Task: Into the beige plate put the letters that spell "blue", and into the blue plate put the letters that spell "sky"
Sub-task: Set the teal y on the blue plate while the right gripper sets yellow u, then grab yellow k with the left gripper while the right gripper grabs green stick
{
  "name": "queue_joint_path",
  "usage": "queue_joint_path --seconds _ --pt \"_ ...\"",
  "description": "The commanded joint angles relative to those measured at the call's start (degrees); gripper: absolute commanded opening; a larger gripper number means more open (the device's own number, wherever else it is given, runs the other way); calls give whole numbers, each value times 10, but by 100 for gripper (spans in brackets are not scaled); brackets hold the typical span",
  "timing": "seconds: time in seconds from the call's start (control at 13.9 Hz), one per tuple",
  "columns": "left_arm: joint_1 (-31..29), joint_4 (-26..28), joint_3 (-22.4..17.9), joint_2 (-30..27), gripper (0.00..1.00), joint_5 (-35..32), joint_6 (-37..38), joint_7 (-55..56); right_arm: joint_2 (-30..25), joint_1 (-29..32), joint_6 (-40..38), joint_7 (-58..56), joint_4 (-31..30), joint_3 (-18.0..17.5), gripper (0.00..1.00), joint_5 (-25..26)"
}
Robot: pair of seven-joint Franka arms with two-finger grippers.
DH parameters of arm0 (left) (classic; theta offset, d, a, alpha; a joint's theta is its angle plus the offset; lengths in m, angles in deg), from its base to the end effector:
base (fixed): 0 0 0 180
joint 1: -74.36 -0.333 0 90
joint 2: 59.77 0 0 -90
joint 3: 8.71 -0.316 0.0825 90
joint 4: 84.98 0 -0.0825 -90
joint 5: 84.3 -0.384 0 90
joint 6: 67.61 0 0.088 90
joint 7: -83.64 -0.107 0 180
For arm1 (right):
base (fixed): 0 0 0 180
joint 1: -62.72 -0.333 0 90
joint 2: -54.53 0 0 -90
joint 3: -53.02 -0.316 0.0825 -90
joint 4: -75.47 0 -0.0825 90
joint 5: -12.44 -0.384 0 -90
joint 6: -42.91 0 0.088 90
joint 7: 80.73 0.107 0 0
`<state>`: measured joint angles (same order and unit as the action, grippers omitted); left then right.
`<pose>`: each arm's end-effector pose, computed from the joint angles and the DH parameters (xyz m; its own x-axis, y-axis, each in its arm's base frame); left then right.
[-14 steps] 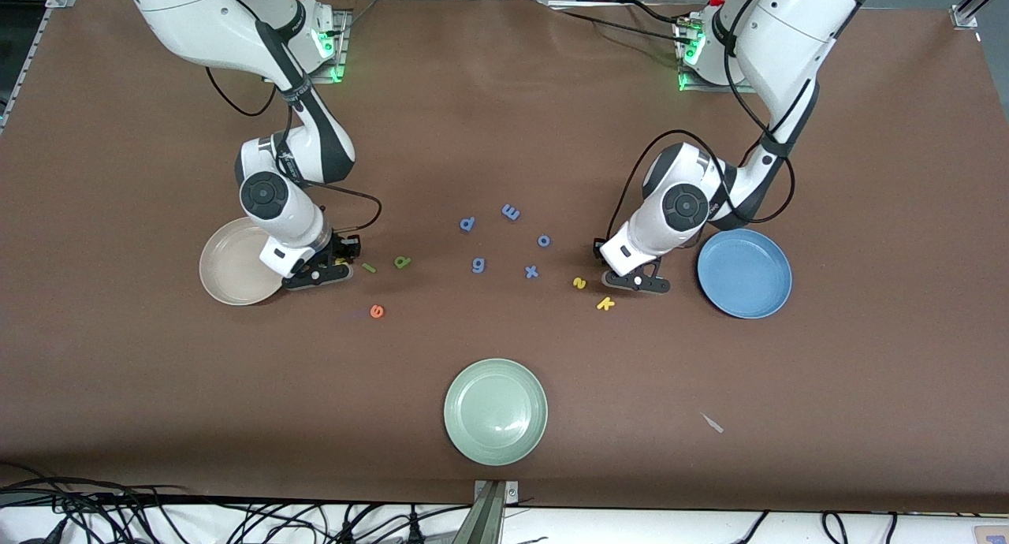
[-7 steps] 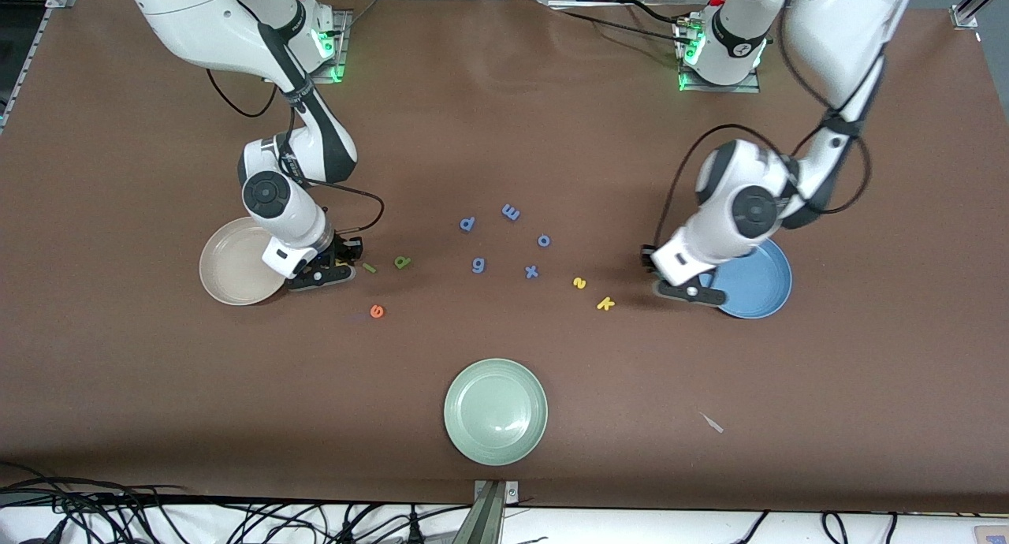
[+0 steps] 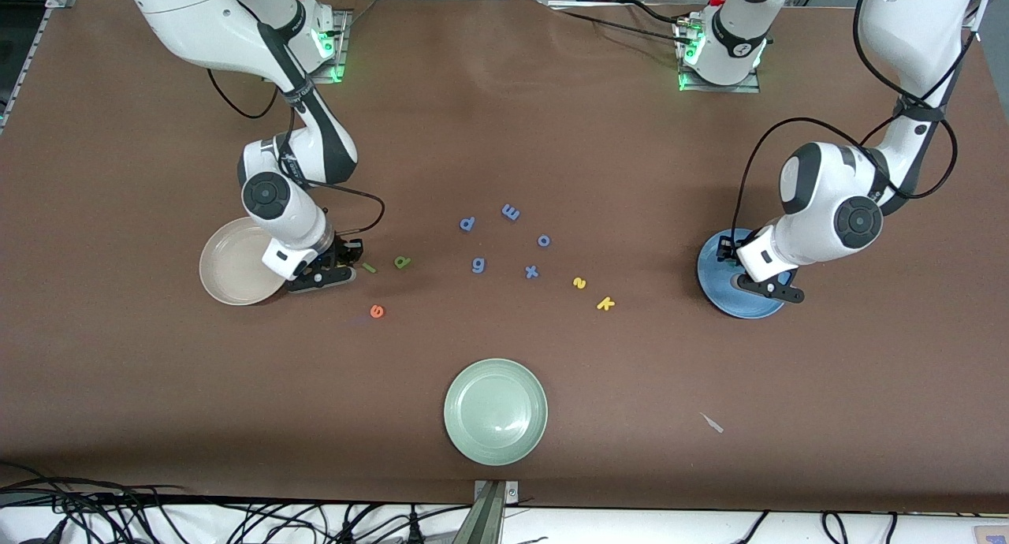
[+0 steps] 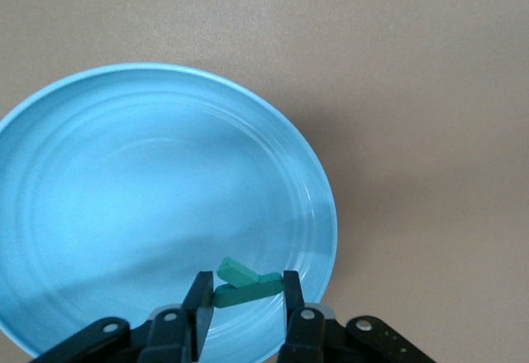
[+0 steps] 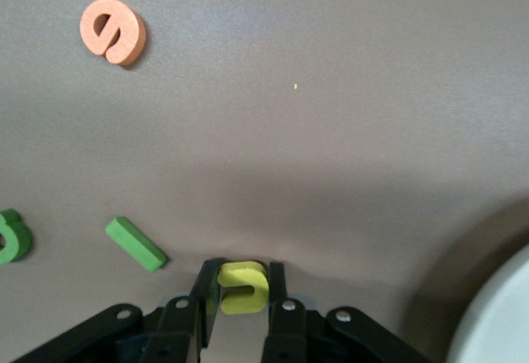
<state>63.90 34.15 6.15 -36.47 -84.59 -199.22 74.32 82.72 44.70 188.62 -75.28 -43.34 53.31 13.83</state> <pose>0.5665 -0.0432 0.2224 0.9590 -0.2366 -0.1562 -0.2183 -0.9678 0.1253 0.5580 0.1787 0.1865 0.9723 0.2327 -0.0211 0.2331 -0.9723 0.0177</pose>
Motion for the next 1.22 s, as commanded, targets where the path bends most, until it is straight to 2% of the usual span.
queue_joint_path --seconds 0.0,0.14,0.29,0.43,0.5,0.58,0.72,0.86,0.94,1.15 --pt "1 -1 6 -5 76 -13 -6 -3 -16 6 -84 -55 40 20 16 -7" --pt "4 -2 6 -7 80 -11 -6 -3 -22 7 -97 -123 43 57 16 -8" --pt "14 -11 9 -7 79 -8 -7 0 -22 11 -97 -192 38 94 17 -9" --pt "71 -25 9 2 79 -1 -33 31 -20 34 -99 -232 36 103 17 -9" --pt "96 -29 9 14 80 9 -74 50 -17 46 -100 -242 36 103 18 -9" --pt "121 -33 9 30 82 18 -113 58 -14 56 -100 -254 36 103 23 -8" --pt "167 -80 9 72 82 27 -139 75 -11 62 -100 -255 36 102 99 -8" --pt "201 -120 7 104 82 25 -140 120 -15 61 -103 -250 37 95 100 -8" --pt "215 -128 5 112 81 24 -142 133 -17 60 -110 -248 39 78 100 -8" --pt "223 -151 -3 133 70 21 -142 127 -18 60 -111 -245 46 30 100 -8"
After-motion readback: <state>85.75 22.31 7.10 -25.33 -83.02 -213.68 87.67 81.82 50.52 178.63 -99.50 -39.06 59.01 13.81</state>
